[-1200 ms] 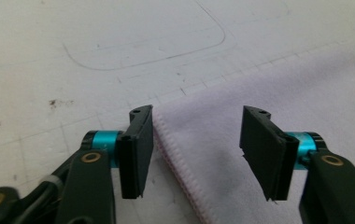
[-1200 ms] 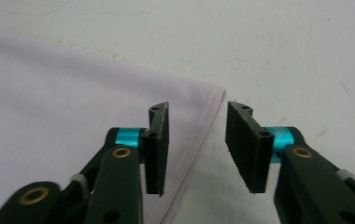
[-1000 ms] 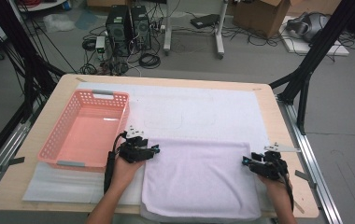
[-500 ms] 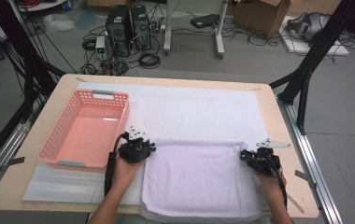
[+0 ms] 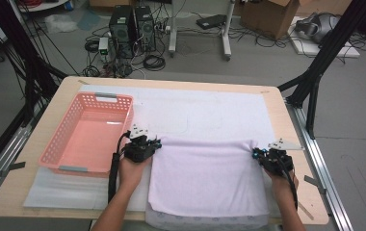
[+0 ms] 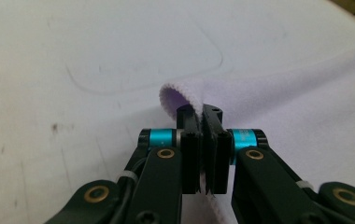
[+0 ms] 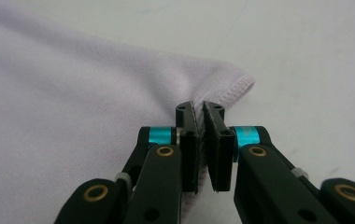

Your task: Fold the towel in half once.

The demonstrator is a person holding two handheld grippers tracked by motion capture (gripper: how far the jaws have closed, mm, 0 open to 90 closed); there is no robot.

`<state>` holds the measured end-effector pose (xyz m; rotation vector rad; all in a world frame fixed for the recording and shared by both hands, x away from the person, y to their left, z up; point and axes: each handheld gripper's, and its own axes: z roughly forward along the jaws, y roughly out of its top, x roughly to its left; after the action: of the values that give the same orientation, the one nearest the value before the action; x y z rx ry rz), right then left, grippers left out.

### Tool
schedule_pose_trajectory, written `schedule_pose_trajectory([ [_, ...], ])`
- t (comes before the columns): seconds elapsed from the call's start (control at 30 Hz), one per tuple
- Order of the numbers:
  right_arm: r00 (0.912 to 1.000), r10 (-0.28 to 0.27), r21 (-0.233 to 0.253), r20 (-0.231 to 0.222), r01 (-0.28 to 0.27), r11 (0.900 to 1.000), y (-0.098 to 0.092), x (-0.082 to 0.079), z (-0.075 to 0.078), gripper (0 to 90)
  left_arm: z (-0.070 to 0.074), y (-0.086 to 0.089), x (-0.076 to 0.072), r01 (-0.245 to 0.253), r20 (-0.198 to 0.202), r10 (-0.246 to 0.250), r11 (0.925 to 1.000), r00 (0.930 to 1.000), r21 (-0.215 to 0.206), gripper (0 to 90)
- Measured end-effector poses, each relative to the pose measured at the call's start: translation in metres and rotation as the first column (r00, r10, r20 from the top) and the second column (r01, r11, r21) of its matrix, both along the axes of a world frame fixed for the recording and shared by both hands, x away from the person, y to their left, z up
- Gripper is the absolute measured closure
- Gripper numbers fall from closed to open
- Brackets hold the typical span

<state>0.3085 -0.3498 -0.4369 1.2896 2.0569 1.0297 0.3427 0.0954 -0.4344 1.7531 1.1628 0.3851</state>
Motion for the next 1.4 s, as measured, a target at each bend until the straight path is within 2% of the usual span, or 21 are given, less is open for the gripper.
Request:
schedule_pose_trajectory([
  [0.17, 0.9990, -0.041, -0.015, 0.016, 0.041, 0.999, -0.008, 0.022, 0.015, 85.2, 0.010, -0.009, 0.022, -0.011, 0.044, 0.012, 0.9997, 0.9989, -0.023, 86.2],
  [0.27, 0.9971, -0.076, -0.017, 0.014, 0.076, 0.997, -0.014, 0.038, 0.021, 85.2, 0.011, -0.017, 0.035, -0.010, 0.068, 0.014, 0.9986, 0.9976, -0.051, 86.2],
  [0.3, 0.9962, -0.087, -0.006, 0.010, 0.087, 0.996, -0.016, 0.042, 0.023, 85.1, 0.011, -0.019, 0.040, -0.006, 0.054, 0.009, 0.9988, 0.9985, -0.048, 86.2],
  [0.37, 0.9952, -0.098, 0.004, 0.005, 0.098, 0.995, -0.022, 0.052, 0.025, 85.1, 0.011, -0.022, 0.049, -0.015, 0.056, 0.017, 0.9990, 0.9983, -0.042, 86.1],
  [0.4, 0.9947, -0.102, 0.009, 0.006, 0.102, 0.995, -0.023, 0.057, 0.025, 85.1, 0.011, -0.023, 0.054, -0.021, 0.051, 0.024, 0.9980, 0.9984, -0.059, 86.2],
  [0.6, 0.9923, -0.123, -0.020, -0.001, 0.123, 0.992, -0.023, 0.085, 0.026, 85.1, 0.013, -0.028, 0.079, -0.039, 0.035, 0.041, 0.9975, 0.9986, -0.059, 86.1],
  [0.67, 0.9915, -0.130, -0.012, 0.008, 0.130, 0.991, -0.023, 0.090, 0.027, 85.0, 0.014, -0.029, 0.085, -0.052, 0.041, 0.055, 0.9956, 0.9976, -0.078, 86.1],
  [0.73, 0.9910, -0.133, -0.013, 0.011, 0.133, 0.991, -0.024, 0.095, 0.029, 85.0, 0.012, -0.029, 0.088, -0.063, 0.067, 0.069, 0.9934, 0.9954, -0.096, 86.2],
  [0.77, 0.9911, -0.133, -0.012, 0.011, 0.133, 0.991, -0.024, 0.097, 0.030, 85.0, 0.011, -0.029, 0.090, -0.064, 0.072, 0.071, 0.9931, 0.9949, -0.098, 86.2],
  [0.8, 0.9907, -0.135, -0.016, 0.017, 0.135, 0.991, -0.024, 0.099, 0.031, 85.0, 0.008, -0.029, 0.091, -0.060, 0.081, 0.066, 0.9950, 0.9945, -0.079, 86.2],
  [0.87, 0.9903, -0.138, -0.017, 0.020, 0.138, 0.990, -0.022, 0.103, 0.033, 84.8, 0.004, -0.029, 0.091, -0.042, 0.076, 0.046, 0.9979, 0.9960, -0.049, 86.2],
  [0.93, 0.9901, -0.139, -0.041, 0.020, 0.140, 0.989, -0.019, 0.104, 0.032, 83.1, 0.001, -0.028, 0.090, -0.034, 0.032, 0.036, 0.9980, 0.9988, -0.052, 82.4],
  [1.0, 0.9886, -0.150, -0.027, -0.012, 0.150, 0.988, -0.017, 0.103, 0.030, 71.7, 0.001, -0.028, 0.087, -0.016, -0.004, 0.016, 0.9990, 0.9999, -0.040, 64.6],
  [1.03, 0.9876, -0.156, -0.013, -0.016, 0.156, 0.988, -0.018, 0.102, 0.029, 69.5, 0.001, -0.027, 0.084, -0.013, 0.001, 0.013, 0.9995, 0.9999, -0.029, 57.6],
  [1.1, 0.9869, -0.161, 0.029, -0.013, 0.161, 0.986, -0.021, 0.095, 0.030, 67.7, 0.000, -0.024, 0.072, -0.020, 0.074, 0.024, 0.9983, 0.9969, -0.056, 59.5],
  [1.13, 0.9863, -0.164, 0.042, -0.018, 0.165, 0.985, -0.023, 0.092, 0.032, 66.6, -0.001, -0.023, 0.066, -0.022, 0.088, 0.027, 0.9980, 0.9957, -0.059, 61.1],
  [1.17, 0.9871, -0.158, 0.055, -0.026, 0.159, 0.986, -0.024, 0.089, 0.033, 66.5, -0.003, -0.021, 0.061, -0.015, 0.090, 0.020, 0.9984, 0.9957, -0.055, 61.2],
  [1.23, 0.9910, -0.132, 0.048, -0.021, 0.133, 0.990, -0.025, 0.079, 0.035, 66.8, -0.004, -0.019, 0.055, 0.014, 0.042, -0.012, 0.9988, 0.9991, -0.047, 60.4],
  [1.3, 0.9940, -0.106, 0.049, -0.027, 0.108, 0.993, -0.026, 0.068, 0.036, 66.8, -0.004, -0.017, 0.043, 0.002, 0.099, 0.004, 0.9980, 0.9951, -0.063, 60.0],
  [1.33, 0.9947, -0.098, 0.046, -0.031, 0.100, 0.994, -0.026, 0.063, 0.036, 66.8, -0.004, -0.016, 0.038, 0.005, 0.106, 0.002, 0.9975, 0.9943, -0.070, 61.0],
  [1.4, 0.9960, -0.083, 0.055, -0.035, 0.084, 0.995, -0.029, 0.051, 0.037, 66.7, -0.006, -0.015, 0.028, 0.024, 0.089, -0.017, 0.9973, 0.9958, -0.069, 58.1],
])
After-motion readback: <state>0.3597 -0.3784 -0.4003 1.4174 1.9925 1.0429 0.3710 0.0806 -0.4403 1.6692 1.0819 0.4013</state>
